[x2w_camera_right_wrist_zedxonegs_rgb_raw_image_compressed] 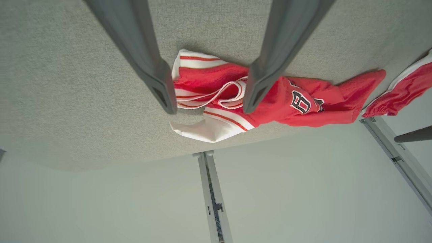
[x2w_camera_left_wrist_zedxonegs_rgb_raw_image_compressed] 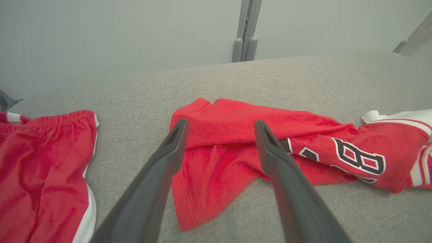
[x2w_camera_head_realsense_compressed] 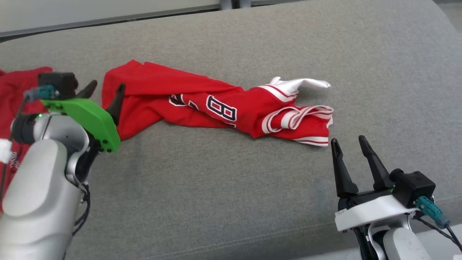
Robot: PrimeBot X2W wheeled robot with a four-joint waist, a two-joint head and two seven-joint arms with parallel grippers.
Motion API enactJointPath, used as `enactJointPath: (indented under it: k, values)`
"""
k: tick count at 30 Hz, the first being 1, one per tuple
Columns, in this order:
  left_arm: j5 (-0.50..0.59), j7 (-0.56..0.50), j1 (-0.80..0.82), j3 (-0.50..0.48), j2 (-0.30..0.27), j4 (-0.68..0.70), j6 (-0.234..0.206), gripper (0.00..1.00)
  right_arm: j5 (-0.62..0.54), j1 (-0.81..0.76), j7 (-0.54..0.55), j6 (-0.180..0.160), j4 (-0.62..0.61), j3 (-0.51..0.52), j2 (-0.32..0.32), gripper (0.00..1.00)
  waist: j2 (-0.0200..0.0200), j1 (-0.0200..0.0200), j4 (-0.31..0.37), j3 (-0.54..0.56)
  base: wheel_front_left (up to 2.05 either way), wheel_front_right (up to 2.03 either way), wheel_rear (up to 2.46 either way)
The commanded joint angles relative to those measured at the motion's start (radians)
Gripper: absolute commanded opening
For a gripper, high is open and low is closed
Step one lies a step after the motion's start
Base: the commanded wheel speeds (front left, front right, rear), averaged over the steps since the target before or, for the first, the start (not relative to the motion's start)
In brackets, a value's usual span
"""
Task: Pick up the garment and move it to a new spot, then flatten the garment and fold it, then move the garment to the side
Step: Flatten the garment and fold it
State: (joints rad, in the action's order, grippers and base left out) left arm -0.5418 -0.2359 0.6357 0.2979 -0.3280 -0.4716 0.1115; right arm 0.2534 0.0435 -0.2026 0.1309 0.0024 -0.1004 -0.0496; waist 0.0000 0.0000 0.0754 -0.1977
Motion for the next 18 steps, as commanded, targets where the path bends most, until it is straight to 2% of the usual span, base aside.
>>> enactJointPath:
  k: [1, 7, 13, 18]
  values:
    - [-0.011, -0.013, 0.032, 0.004, -0.009, -0.015, 0.005, 1.00, 0.007, 0.017, -0.009, 0.000, 0.006, -0.003, -0.003, 1.00, 0.0000, 0.0000, 0.091, -0.085, 0.00, 0.00, 0.00]
    - [-0.076, -0.148, 0.216, 0.034, -0.084, -0.159, 0.019, 1.00, 0.040, 0.073, -0.043, 0.000, 0.043, -0.038, -0.002, 1.00, 0.0000, 0.0000, 0.179, -0.168, 0.00, 0.00, 0.00]
    - [-0.169, -0.289, 0.345, 0.063, -0.183, -0.227, 0.019, 1.00, 0.085, 0.114, -0.059, 0.000, 0.069, -0.071, -0.002, 1.00, 0.0000, 0.0000, 0.248, -0.246, 0.00, 0.00, 0.00]
    - [-0.193, -0.361, 0.405, 0.082, -0.261, -0.262, 0.020, 1.00, 0.117, 0.139, -0.063, 0.000, 0.066, -0.086, -0.002, 1.00, 0.0000, 0.0000, 0.287, -0.305, 0.00, 0.00, 0.00]
